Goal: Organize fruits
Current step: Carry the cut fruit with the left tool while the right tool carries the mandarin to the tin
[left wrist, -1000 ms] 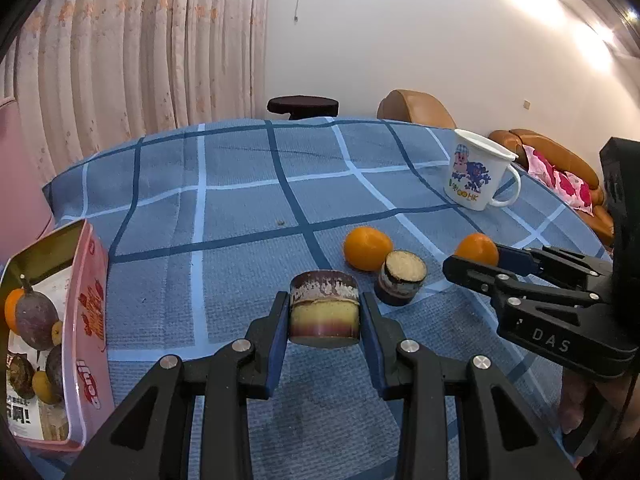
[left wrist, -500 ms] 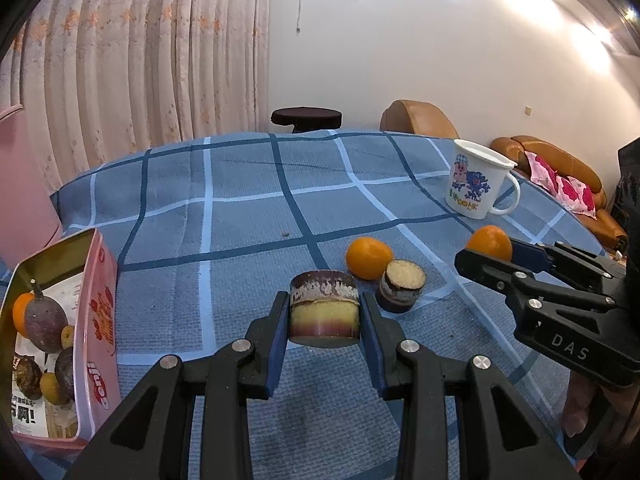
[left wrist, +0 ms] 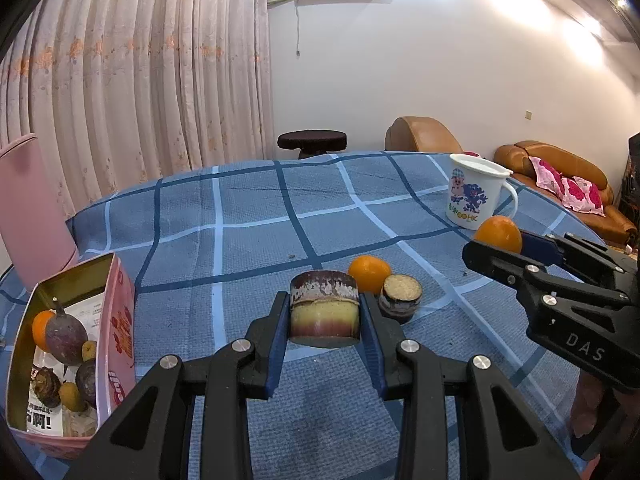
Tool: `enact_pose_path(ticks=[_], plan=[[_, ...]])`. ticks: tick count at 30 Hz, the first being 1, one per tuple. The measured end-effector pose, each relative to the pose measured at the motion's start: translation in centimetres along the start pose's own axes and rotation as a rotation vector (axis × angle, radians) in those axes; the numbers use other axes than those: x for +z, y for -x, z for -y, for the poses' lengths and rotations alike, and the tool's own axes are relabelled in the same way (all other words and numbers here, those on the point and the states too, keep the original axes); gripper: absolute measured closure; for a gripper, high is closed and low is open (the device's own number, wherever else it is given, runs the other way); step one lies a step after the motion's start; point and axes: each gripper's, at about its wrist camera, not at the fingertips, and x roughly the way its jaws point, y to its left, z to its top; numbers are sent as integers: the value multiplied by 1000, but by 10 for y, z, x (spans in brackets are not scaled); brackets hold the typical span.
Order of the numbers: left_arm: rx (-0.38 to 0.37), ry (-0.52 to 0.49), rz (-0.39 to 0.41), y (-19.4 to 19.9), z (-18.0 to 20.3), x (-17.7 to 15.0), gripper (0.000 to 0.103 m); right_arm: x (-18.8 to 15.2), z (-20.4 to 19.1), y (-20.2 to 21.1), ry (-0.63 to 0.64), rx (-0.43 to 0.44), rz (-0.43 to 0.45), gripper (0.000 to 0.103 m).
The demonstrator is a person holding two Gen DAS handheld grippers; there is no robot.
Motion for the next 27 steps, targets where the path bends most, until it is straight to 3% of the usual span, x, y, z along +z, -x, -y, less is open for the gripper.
enact_pose_path(ticks=[27], plan=[[52, 69, 21, 24, -45, 1, 67, 13, -52, -10, 66, 79, 30, 61]])
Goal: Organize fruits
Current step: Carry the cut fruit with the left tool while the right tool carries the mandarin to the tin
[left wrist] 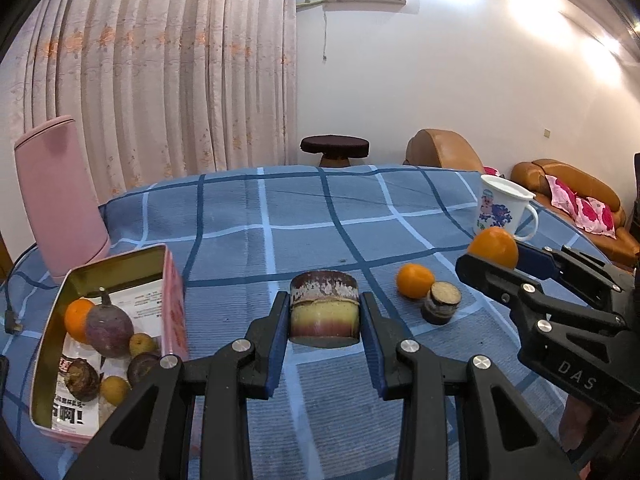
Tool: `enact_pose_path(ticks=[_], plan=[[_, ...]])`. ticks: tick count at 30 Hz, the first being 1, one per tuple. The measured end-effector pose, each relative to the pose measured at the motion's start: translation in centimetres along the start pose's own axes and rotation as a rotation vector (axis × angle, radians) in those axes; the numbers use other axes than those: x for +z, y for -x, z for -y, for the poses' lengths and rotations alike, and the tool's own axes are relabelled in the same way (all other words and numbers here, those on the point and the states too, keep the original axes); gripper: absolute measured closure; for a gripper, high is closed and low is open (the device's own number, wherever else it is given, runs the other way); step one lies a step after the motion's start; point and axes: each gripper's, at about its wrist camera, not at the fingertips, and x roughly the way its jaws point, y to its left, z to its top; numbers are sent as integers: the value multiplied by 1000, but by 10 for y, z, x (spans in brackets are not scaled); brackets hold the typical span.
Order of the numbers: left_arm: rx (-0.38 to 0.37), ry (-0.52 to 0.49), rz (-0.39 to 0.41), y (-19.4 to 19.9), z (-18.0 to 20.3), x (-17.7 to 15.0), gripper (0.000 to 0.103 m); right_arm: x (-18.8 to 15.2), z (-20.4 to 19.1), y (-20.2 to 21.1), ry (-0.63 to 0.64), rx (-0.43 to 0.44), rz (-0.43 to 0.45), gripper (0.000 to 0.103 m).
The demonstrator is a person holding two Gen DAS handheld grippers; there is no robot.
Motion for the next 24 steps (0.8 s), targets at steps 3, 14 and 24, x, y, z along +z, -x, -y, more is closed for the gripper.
enact_pose_path(ticks=[3, 14, 24], plan=[[8, 6, 4, 3, -6, 0, 67, 5, -10, -3, 19, 11, 4, 61], [80, 47, 8, 17, -45, 1, 67, 30, -52, -17, 65, 103, 20, 61], [180, 109, 24, 39, -102, -5, 67, 47, -108, -34, 130, 205, 12, 61]])
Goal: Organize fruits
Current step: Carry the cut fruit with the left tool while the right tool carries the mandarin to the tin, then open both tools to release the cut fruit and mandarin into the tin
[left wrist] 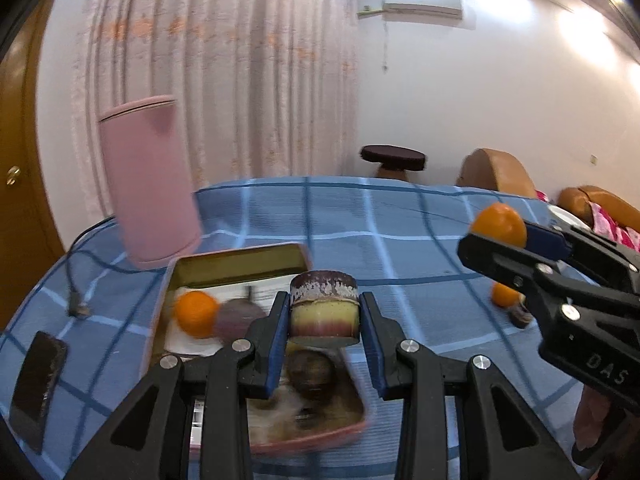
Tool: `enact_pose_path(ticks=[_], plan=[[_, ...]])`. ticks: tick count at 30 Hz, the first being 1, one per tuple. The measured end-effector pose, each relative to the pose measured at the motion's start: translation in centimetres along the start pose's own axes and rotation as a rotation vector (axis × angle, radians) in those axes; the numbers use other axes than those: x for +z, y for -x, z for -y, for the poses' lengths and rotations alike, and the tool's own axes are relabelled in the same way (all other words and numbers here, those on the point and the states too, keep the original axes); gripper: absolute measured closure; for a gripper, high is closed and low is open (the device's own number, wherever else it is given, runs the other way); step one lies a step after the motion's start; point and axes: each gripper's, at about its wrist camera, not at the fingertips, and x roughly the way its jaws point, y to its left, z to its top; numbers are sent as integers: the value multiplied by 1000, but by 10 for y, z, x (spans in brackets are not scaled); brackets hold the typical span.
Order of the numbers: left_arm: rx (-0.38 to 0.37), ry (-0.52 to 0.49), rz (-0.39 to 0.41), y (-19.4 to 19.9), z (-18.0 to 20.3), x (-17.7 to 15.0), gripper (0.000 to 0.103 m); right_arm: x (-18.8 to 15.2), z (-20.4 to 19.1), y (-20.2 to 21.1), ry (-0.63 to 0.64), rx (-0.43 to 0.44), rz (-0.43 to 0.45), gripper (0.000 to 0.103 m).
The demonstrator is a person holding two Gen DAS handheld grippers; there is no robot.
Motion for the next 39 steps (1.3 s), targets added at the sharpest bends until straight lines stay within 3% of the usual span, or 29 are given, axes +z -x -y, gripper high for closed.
enact_pose_path(ticks=[11, 39], plan=[[94, 83, -60, -7, -66, -16, 67, -6, -54, -41, 64, 114, -77, 61], [88, 94, -126, -22, -77, -24, 67, -28, -77, -75, 94, 188, -213, 59]])
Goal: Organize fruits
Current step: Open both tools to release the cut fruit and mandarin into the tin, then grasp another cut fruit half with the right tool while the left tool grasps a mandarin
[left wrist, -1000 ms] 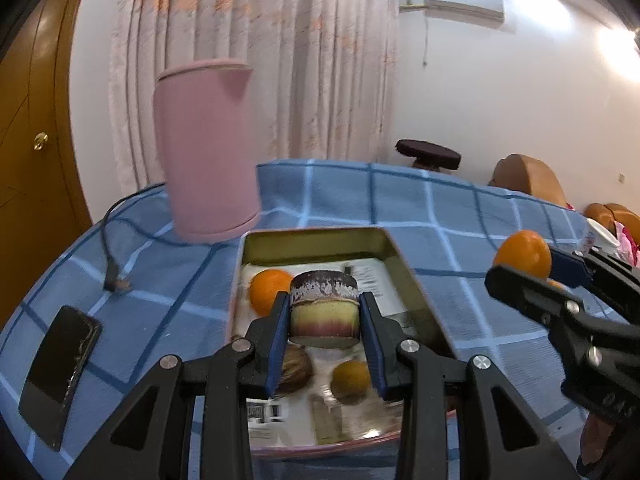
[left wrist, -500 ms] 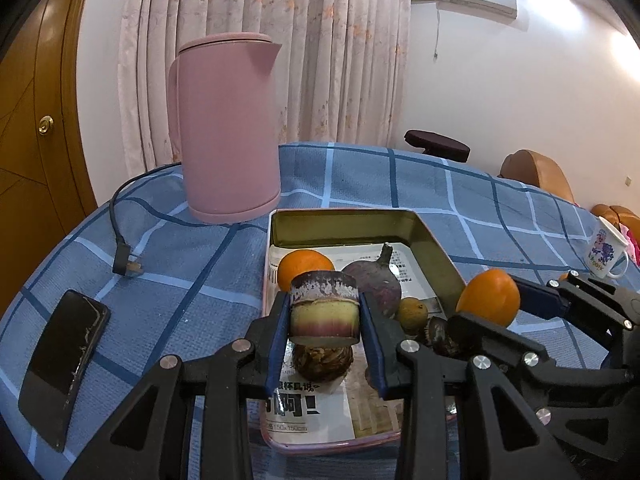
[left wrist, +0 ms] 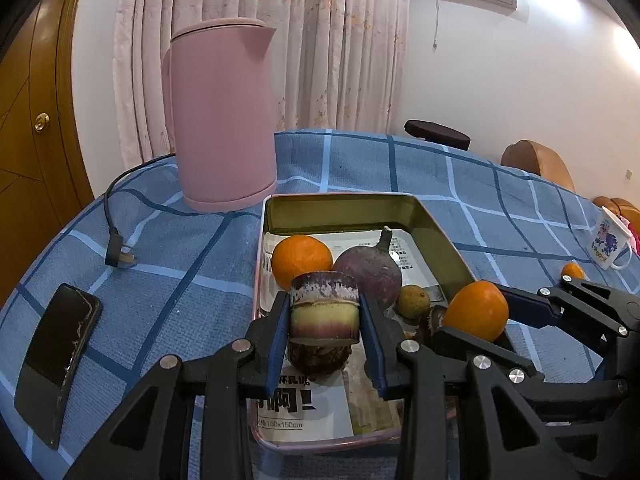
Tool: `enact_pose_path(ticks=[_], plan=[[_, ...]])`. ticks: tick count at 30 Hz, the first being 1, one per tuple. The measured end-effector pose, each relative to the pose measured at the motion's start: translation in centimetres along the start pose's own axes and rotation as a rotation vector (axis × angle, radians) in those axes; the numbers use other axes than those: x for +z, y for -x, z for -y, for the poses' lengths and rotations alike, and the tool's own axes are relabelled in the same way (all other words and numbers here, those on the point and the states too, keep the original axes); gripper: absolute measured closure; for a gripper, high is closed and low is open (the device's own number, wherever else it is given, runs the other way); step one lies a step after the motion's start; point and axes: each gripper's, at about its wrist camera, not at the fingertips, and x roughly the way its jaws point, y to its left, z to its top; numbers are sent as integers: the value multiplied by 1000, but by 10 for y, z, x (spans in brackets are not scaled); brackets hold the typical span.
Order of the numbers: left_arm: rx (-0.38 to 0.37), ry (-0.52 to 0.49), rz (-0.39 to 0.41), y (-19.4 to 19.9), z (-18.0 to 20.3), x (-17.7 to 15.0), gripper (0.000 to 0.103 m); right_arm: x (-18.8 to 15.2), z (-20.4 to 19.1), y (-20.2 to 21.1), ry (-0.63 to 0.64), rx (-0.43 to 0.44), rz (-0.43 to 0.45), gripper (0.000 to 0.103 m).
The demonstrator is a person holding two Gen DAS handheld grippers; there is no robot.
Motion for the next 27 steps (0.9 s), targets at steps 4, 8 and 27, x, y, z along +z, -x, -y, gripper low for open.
enact_pose_path(ticks=[4, 8, 27], plan=[[0, -20, -18, -2, 2, 0, 66, -2, 1, 0, 4, 16, -19, 58], [3, -2, -11, 3, 0, 0, 46, -4, 2, 8, 11, 16, 5, 37], [-90, -124, 33, 23, 87, 6, 32, -69, 130, 118, -272, -375, 58, 19]])
